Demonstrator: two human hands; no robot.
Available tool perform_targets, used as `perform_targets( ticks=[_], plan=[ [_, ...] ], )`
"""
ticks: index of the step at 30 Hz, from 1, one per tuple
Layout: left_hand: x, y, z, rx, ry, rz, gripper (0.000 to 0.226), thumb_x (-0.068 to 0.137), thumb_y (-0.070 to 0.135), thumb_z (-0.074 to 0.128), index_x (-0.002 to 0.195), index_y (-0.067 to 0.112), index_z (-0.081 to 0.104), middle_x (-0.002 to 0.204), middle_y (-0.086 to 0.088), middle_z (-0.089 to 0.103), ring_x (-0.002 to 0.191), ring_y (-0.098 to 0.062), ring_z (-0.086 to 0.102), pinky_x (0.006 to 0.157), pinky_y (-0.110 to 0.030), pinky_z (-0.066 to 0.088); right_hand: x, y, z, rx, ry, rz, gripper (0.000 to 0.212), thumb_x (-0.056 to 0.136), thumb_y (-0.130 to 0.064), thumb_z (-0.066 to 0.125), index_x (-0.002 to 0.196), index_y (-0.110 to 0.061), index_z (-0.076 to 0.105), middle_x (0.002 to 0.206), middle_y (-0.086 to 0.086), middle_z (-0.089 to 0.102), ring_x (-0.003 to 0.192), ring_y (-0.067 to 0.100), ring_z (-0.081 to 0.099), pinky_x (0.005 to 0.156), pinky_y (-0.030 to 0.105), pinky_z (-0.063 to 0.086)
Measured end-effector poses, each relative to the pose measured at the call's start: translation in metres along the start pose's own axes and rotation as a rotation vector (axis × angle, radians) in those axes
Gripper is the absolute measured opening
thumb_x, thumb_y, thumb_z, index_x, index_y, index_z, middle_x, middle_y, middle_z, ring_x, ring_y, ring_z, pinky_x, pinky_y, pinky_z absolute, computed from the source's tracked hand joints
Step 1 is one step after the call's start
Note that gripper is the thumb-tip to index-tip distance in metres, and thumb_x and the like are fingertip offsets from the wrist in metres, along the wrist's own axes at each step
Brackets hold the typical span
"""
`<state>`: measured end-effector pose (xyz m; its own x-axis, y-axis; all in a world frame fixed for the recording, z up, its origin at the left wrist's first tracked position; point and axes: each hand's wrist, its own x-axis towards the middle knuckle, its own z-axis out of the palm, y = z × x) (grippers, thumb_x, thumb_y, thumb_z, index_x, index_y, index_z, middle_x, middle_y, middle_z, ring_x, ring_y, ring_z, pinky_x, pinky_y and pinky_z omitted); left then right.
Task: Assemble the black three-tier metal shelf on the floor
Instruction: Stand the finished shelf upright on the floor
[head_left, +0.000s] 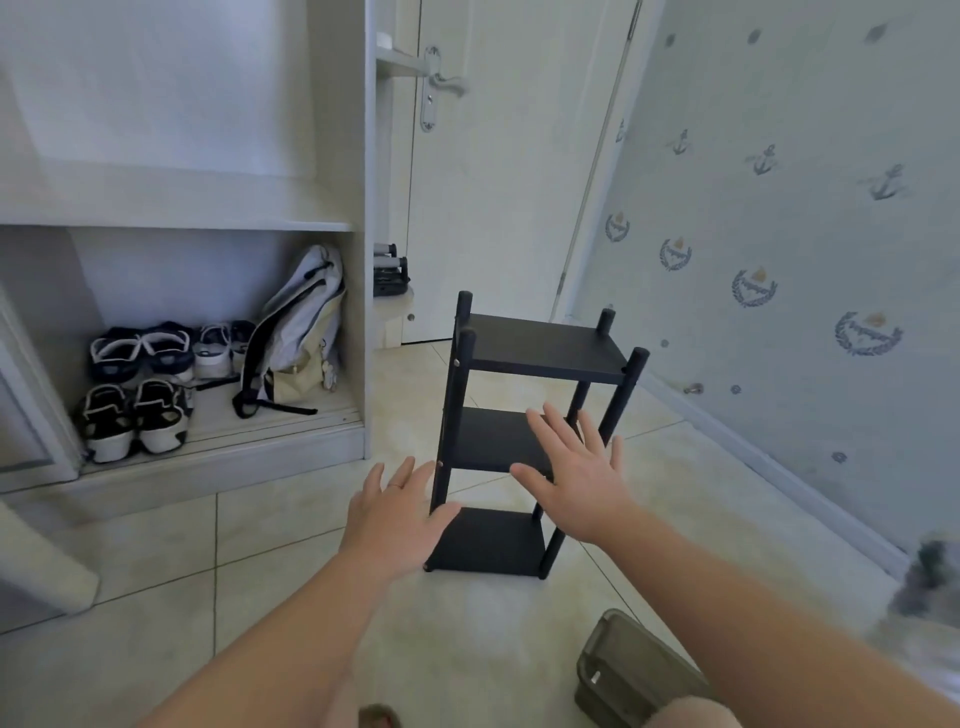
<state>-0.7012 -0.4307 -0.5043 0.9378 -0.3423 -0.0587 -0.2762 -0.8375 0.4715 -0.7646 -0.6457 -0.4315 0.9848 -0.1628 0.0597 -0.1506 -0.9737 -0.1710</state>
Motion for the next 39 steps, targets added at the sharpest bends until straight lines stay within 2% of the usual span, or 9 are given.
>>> perform_targets(
  ticks=[6, 11, 18, 21, 25, 30, 39],
  plan=[
    [-0.031, -0.006, 0.002, 0.141, 0.03, 0.059, 0.069, 0.097, 0.069, 0.029, 0.158, 0.041, 0.009, 0.169, 0.009, -0.002, 0.154, -0.027, -0.011, 0.124, -0.052, 0.003, -0.035, -0.008, 0.031, -0.048, -0.08, 0.021, 0.075, 0.099, -0.072, 0.021, 0.159, -0.042, -0.012, 0.168, -0.015, -0.017, 0.155, 0.027, -0.02, 0.12, 0.061, -0.009],
    [-0.04, -0.034, 0.044, 0.152, 0.031, -0.039, 0.068, 0.1, 0.061, 0.03, 0.159, 0.038, 0.004, 0.169, 0.004, -0.009, 0.153, -0.03, -0.017, 0.123, -0.054, -0.003, -0.027, -0.026, 0.087, -0.071, -0.152, -0.037, 0.077, 0.1, -0.07, 0.022, 0.158, -0.037, -0.017, 0.168, -0.01, -0.019, 0.155, 0.029, -0.02, 0.122, 0.063, -0.007],
    [-0.004, -0.114, 0.122, 0.161, -0.031, -0.181, 0.07, 0.101, 0.063, 0.026, 0.158, 0.037, -0.004, 0.168, 0.004, -0.013, 0.153, -0.029, -0.02, 0.122, -0.054, -0.008, 0.019, -0.037, 0.212, -0.178, -0.337, -0.076, 0.078, 0.097, -0.071, 0.012, 0.156, -0.035, -0.025, 0.166, -0.006, -0.028, 0.154, 0.029, -0.022, 0.122, 0.062, -0.003],
    [0.018, -0.157, 0.156, 0.219, -0.152, -0.246, 0.07, 0.101, 0.061, 0.024, 0.158, 0.037, -0.008, 0.168, 0.004, -0.015, 0.152, -0.029, -0.022, 0.121, -0.055, -0.009, 0.041, -0.038, 0.265, -0.266, -0.411, -0.173, 0.078, 0.096, -0.07, 0.005, 0.155, -0.031, -0.029, 0.166, -0.002, -0.029, 0.154, 0.032, -0.02, 0.12, 0.066, 0.0],
    [0.039, -0.195, 0.181, 0.219, -0.285, -0.403, 0.071, 0.101, 0.062, 0.022, 0.158, 0.036, -0.011, 0.167, 0.004, -0.017, 0.152, -0.029, -0.023, 0.119, -0.054, -0.012, 0.075, -0.045, 0.311, -0.281, -0.577, -0.18, 0.077, 0.096, -0.07, 0.003, 0.154, -0.032, -0.029, 0.164, -0.002, -0.032, 0.153, 0.032, -0.024, 0.119, 0.069, 0.0],
    [0.02, -0.171, 0.123, 0.248, -0.391, -0.419, 0.071, 0.101, 0.063, 0.02, 0.157, 0.036, -0.014, 0.168, 0.005, -0.017, 0.152, -0.029, -0.02, 0.121, -0.054, -0.008, 0.076, -0.057, 0.256, -0.264, -0.713, -0.197, 0.077, 0.094, -0.073, 0.002, 0.152, -0.034, -0.032, 0.164, -0.003, -0.034, 0.153, 0.033, -0.024, 0.118, 0.069, 0.0],
    [-0.003, -0.051, -0.09, 0.212, -0.362, -0.41, 0.07, 0.101, 0.062, 0.02, 0.158, 0.036, -0.011, 0.168, 0.004, -0.013, 0.153, -0.028, -0.018, 0.121, -0.054, -0.005, 0.09, -0.09, 0.002, -0.23, -0.737, -0.248, 0.077, 0.095, -0.071, 0.001, 0.154, -0.033, -0.03, 0.165, -0.003, -0.03, 0.152, 0.033, -0.026, 0.119, 0.069, 0.001]
  ],
)
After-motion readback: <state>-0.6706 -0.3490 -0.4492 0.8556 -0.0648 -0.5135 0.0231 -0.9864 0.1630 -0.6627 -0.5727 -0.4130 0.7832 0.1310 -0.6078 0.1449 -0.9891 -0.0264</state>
